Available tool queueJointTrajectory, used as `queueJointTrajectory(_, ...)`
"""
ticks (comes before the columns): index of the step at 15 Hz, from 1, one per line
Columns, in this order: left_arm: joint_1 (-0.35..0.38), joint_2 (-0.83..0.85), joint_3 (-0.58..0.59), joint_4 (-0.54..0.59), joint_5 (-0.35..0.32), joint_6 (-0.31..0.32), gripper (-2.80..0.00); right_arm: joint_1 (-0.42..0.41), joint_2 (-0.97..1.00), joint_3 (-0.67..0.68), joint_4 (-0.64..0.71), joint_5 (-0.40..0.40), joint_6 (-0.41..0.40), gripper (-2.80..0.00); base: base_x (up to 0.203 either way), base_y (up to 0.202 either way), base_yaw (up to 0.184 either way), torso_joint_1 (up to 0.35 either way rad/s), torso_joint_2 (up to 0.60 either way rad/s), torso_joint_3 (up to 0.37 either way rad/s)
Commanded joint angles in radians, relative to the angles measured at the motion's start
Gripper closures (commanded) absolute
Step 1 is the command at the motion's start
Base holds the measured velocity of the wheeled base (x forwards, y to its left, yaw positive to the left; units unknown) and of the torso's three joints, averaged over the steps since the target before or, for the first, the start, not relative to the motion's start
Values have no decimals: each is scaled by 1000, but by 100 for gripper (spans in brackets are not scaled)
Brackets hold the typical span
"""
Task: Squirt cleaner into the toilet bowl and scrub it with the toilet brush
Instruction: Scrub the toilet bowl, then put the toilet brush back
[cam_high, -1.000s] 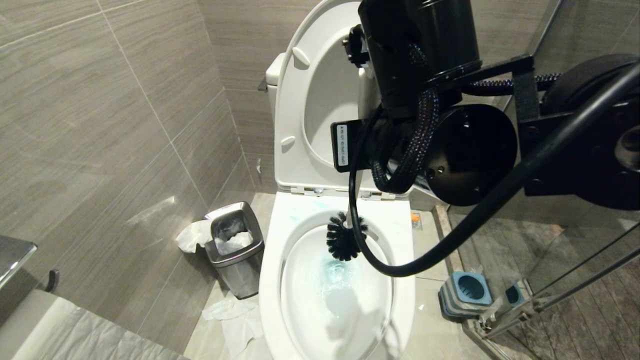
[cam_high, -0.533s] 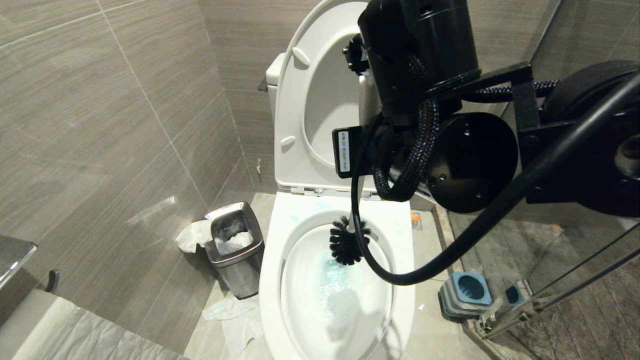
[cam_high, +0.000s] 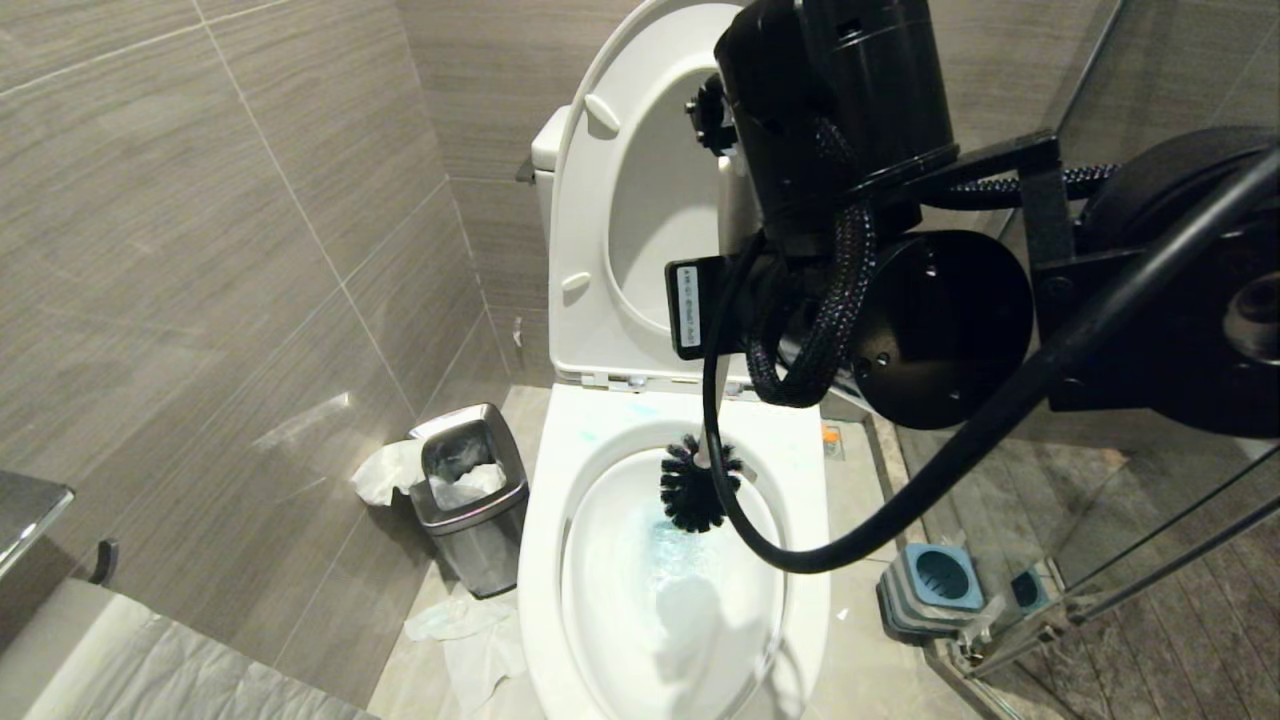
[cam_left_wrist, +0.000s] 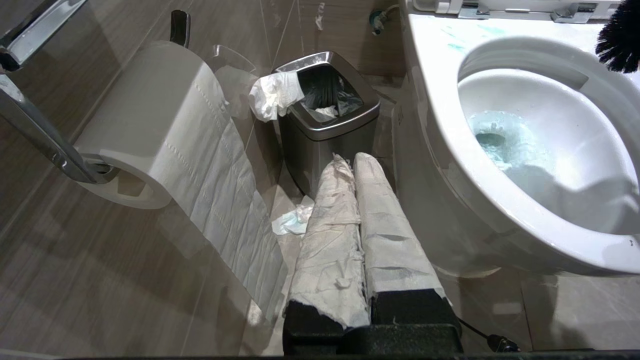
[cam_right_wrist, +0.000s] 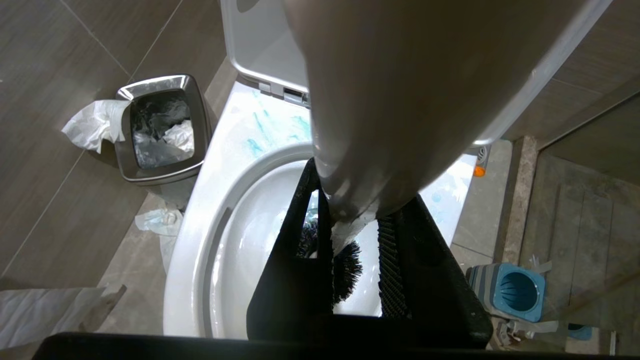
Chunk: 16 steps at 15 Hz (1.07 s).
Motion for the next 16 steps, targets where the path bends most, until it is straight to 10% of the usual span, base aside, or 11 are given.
queueJointTrajectory(1, 0, 2, 2, 0, 0, 0, 0, -1, 1, 3, 1, -4, 12, 0, 0, 0, 0, 0, 0, 0)
queueJointTrajectory(16, 0, 2, 2, 0, 0, 0, 0, -353, -256, 293, -2, 56, 23, 0, 0, 0, 0, 0, 0, 0)
